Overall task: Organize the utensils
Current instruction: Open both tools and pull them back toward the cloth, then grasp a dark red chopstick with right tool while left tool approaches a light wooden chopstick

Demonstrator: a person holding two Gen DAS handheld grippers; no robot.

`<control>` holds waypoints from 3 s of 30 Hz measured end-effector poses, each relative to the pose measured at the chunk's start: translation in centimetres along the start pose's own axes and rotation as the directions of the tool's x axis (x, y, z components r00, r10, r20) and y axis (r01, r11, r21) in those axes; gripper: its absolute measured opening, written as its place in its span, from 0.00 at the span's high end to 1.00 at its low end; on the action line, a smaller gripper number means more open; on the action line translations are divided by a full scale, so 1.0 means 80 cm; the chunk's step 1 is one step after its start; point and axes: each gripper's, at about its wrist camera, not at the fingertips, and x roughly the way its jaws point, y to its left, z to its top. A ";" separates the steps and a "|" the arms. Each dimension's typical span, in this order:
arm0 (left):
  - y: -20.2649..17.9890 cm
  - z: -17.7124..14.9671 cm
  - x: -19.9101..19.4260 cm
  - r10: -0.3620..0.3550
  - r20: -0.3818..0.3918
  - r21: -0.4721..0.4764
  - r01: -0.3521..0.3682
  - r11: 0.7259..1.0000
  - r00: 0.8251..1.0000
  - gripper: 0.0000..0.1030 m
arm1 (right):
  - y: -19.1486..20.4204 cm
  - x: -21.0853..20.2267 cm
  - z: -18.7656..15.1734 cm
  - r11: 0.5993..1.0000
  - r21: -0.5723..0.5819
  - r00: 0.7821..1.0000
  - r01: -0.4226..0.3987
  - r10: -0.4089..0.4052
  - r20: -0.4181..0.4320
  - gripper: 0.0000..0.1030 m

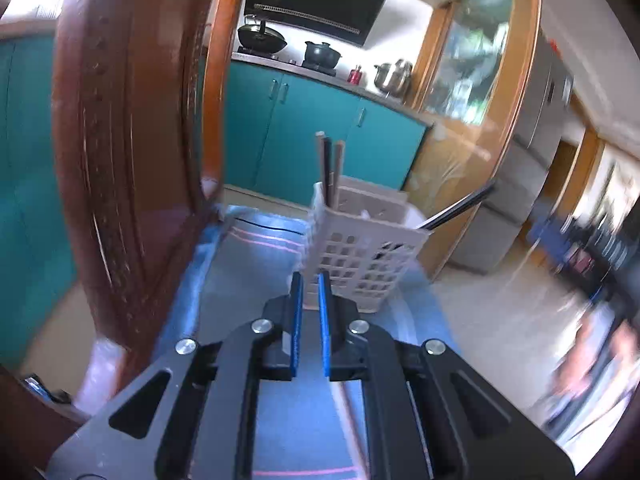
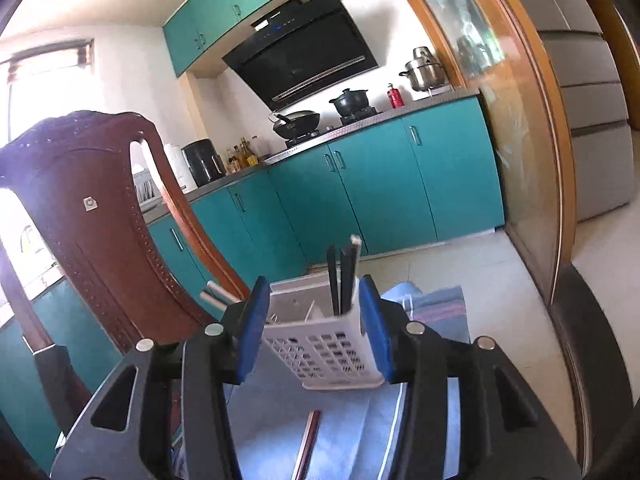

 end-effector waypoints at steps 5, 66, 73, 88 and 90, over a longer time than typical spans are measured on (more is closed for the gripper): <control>-0.020 -0.001 -0.017 -0.007 0.021 0.078 0.006 0.997 1.000 0.74 | -0.014 0.039 -0.050 0.997 0.071 0.973 0.028 -0.011 -0.229 0.53; -0.023 -0.033 0.157 0.033 -0.512 0.186 0.073 0.980 0.858 0.43 | -0.048 0.198 -0.142 0.942 -0.251 0.590 0.224 -0.337 -0.734 0.88; -0.058 -0.044 0.225 0.060 -0.623 0.224 0.103 0.969 0.780 0.43 | -0.099 0.178 -0.111 0.950 -0.124 0.622 0.286 -0.283 -0.730 0.82; -0.050 -0.078 0.243 0.184 -0.607 0.304 0.011 0.953 0.773 0.61 | -0.075 0.202 -0.129 0.954 -0.153 0.641 0.258 -0.288 -0.712 0.78; -0.053 -0.082 0.244 0.199 -0.593 0.326 0.007 0.945 0.780 0.61 | -0.064 0.211 -0.137 0.936 -0.226 0.627 0.271 -0.350 -0.696 0.77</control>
